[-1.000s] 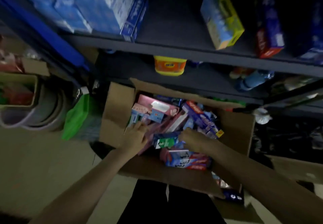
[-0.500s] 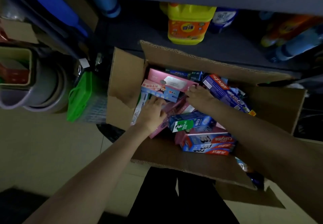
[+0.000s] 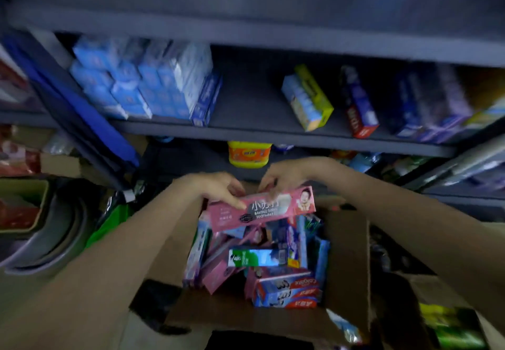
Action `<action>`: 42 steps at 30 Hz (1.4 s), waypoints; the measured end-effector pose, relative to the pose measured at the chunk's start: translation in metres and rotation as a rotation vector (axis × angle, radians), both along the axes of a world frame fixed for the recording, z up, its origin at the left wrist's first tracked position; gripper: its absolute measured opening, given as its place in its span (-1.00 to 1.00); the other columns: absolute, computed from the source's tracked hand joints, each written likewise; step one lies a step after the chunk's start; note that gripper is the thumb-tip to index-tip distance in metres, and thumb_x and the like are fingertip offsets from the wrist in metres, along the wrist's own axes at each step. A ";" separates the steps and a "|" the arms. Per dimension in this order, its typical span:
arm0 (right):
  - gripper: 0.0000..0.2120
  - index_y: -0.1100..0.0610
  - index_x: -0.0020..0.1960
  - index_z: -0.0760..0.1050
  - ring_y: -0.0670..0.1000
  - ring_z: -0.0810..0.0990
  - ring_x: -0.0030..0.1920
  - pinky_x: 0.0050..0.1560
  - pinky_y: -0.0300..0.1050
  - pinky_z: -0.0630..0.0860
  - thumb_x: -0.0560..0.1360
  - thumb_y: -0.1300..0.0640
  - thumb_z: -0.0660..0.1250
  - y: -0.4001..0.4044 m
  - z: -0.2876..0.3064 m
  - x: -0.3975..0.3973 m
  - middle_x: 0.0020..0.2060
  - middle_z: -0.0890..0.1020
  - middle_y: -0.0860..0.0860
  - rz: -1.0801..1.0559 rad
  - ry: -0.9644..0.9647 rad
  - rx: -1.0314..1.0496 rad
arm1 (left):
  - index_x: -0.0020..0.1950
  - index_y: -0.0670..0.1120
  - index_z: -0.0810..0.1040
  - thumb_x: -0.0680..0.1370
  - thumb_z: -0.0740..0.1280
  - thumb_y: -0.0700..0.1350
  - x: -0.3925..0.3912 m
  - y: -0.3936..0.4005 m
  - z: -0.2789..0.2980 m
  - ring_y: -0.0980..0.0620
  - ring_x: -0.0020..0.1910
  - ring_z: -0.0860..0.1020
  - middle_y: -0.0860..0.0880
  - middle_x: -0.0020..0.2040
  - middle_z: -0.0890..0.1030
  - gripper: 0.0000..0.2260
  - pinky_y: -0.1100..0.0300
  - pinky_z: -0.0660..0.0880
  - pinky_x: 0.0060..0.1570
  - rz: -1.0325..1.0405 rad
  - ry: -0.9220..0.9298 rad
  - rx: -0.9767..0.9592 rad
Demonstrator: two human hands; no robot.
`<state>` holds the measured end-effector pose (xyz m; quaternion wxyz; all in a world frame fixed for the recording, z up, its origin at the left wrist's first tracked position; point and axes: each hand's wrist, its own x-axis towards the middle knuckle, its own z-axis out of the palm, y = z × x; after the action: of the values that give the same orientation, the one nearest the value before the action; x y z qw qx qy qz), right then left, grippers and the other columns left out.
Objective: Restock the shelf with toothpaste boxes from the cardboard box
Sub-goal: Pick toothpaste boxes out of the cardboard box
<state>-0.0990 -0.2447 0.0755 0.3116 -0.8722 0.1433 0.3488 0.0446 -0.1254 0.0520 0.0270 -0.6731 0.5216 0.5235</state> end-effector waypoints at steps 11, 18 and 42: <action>-0.53 0.10 0.19 0.46 0.06 0.53 0.07 0.02 -0.06 0.48 0.39 -0.13 0.42 -0.020 0.169 -0.072 0.07 0.57 0.02 -0.132 -0.318 -0.558 | 0.21 -0.18 0.53 0.52 0.32 -0.03 -0.028 -0.091 0.164 0.08 -0.12 0.55 -0.07 0.02 0.62 -0.67 0.30 0.47 -0.07 -0.053 0.031 -0.152; -0.54 0.16 0.37 0.24 0.24 0.53 0.12 -0.04 0.07 0.47 0.51 0.14 0.23 -0.039 0.204 -0.107 0.24 0.37 0.11 -0.252 -0.463 -0.952 | 0.16 -0.20 0.56 0.53 0.32 -0.12 -0.062 -0.160 0.244 0.10 -0.12 0.54 -0.10 0.01 0.61 -0.75 0.36 0.48 -0.14 -0.026 0.097 -0.354; -0.28 0.21 0.18 0.37 0.22 0.50 -0.61 -0.59 -0.23 0.21 0.09 0.48 0.52 -0.366 0.235 -0.146 0.17 0.47 0.41 -1.028 -0.799 -1.353 | 0.51 -0.12 -0.22 0.59 0.15 -0.13 -0.140 -0.412 0.258 -0.07 0.48 -0.35 -0.03 0.52 -0.30 -0.35 0.03 -0.25 0.46 -0.148 -0.766 -1.141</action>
<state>-0.2454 -0.6103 0.3103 -0.1197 -0.7527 0.5659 -0.3144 -0.0954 -0.5372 0.3100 -0.1135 -0.6822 0.7137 -0.1108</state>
